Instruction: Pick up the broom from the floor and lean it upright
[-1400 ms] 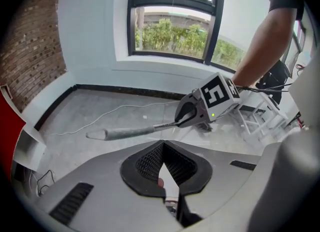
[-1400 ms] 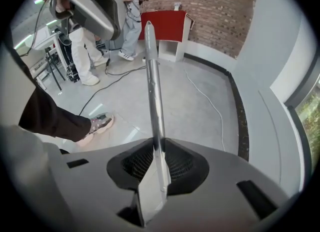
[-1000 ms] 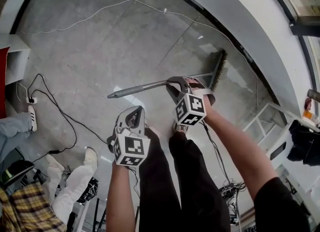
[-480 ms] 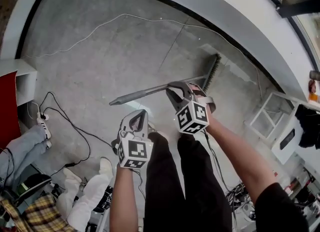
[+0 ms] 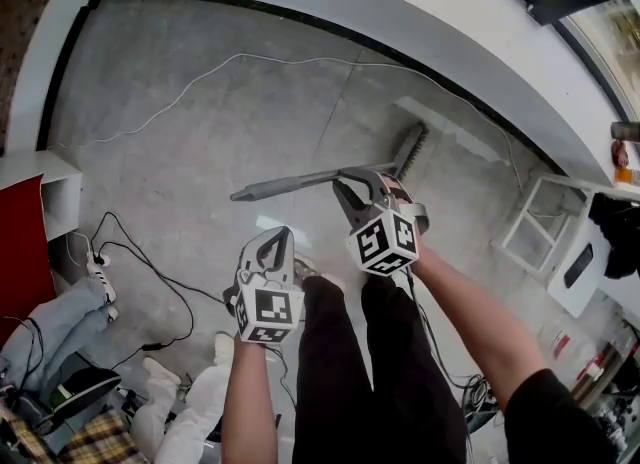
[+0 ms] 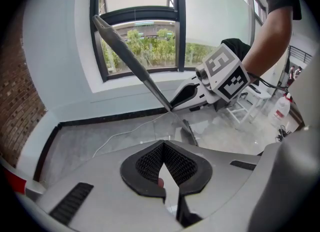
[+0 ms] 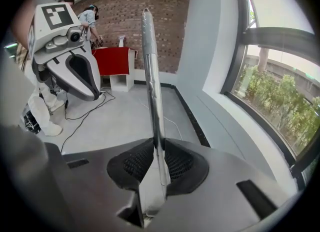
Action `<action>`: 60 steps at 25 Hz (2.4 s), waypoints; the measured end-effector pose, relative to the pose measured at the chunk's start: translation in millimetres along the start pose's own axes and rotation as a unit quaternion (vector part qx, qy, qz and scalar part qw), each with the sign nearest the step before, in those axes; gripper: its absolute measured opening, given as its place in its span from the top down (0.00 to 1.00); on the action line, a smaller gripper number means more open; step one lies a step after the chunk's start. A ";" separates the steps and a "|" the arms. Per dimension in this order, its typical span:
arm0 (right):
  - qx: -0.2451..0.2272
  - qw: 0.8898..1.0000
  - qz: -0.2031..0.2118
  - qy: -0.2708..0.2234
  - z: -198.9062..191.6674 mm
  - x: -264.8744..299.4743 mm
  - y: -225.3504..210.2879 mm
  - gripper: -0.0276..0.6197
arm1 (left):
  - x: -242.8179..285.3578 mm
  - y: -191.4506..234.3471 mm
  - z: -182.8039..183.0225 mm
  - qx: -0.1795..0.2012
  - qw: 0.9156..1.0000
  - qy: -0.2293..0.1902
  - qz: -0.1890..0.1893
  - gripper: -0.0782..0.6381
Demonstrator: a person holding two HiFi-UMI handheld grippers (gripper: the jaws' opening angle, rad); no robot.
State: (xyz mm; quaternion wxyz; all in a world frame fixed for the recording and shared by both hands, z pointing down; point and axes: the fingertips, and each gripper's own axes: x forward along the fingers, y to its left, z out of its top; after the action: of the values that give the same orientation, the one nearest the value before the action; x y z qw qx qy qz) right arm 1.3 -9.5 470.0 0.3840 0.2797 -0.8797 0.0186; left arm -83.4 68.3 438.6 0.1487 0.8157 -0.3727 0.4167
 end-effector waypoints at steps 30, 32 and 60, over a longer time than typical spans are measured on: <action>0.195 0.929 -0.299 -0.099 4.6 -66.2 -87.2 0.86 | 12.2 17.6 58.3 0.160 0.984 -0.047 -0.068 0.89; 0.196 0.924 -0.313 -0.100 1.6 -72.4 -95.6 0.86 | 17.4 14.7 65.5 0.147 0.985 -0.060 -0.072 0.89; 0.245 0.891 -0.364 -0.116 -12.0 -94.0 -57.1 0.86 | 32.8 14.4 66.5 -0.071 0.987 -0.124 -0.069 0.89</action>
State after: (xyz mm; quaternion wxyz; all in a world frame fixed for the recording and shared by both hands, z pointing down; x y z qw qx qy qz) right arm 89.8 -9.7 403.5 0.1778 0.6660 -0.7220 0.0597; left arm -43.8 5.8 423.1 0.1872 0.8721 -0.3601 0.2734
